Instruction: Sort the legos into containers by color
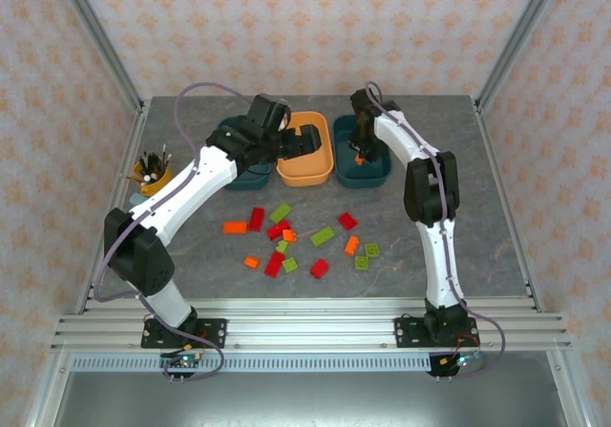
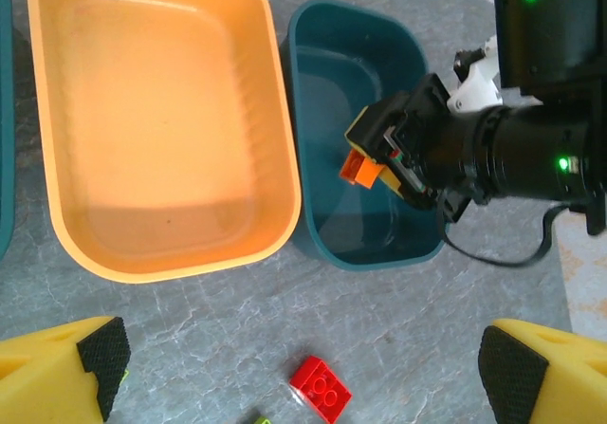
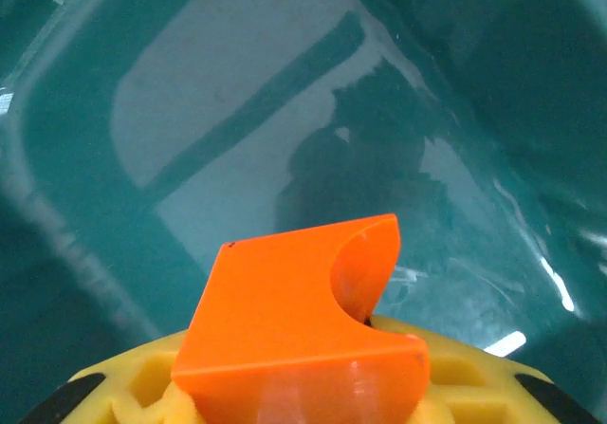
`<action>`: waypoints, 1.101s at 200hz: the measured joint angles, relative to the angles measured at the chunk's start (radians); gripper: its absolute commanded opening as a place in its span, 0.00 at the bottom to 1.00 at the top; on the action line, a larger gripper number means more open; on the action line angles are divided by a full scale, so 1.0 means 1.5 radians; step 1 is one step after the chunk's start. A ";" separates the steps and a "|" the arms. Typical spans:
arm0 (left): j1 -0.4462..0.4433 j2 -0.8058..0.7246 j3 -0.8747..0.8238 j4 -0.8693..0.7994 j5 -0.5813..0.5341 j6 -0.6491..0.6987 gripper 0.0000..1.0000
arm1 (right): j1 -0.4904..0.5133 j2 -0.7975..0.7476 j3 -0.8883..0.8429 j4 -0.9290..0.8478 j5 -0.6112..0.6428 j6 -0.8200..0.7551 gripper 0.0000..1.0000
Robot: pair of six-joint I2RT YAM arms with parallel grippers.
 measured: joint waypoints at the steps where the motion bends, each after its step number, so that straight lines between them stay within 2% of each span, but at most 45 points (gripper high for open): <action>1: 0.000 0.001 0.000 -0.001 0.000 0.000 0.97 | -0.001 0.003 0.003 -0.002 -0.001 -0.001 0.38; 36: 0.000 -0.001 -0.003 -0.015 0.000 -0.007 0.97 | -0.003 0.042 0.041 -0.038 -0.019 -0.009 0.56; 50: 0.000 -0.007 -0.014 -0.018 -0.001 -0.009 0.97 | -0.002 0.042 0.047 -0.052 -0.019 -0.009 0.60; 81: 0.000 -0.034 -0.052 -0.038 -0.005 -0.009 0.97 | 0.003 0.022 0.050 -0.062 -0.013 -0.013 0.61; 103: 0.000 -0.065 -0.076 -0.058 -0.015 -0.008 0.97 | 0.010 -0.033 0.050 -0.066 0.008 -0.022 0.61; 127: 0.000 -0.107 -0.101 -0.084 -0.027 -0.002 0.97 | 0.033 -0.150 0.032 -0.055 0.038 -0.042 0.61; 151: 0.000 -0.150 -0.128 -0.114 -0.047 0.011 0.97 | 0.070 -0.323 -0.058 -0.014 0.060 -0.064 0.61; 185: 0.000 -0.197 -0.178 -0.159 -0.071 0.037 0.95 | 0.120 -0.569 -0.286 0.093 0.039 -0.096 0.62; 220: 0.000 -0.200 -0.224 -0.199 -0.077 0.083 0.91 | 0.178 -0.718 -0.525 0.186 -0.006 -0.131 0.70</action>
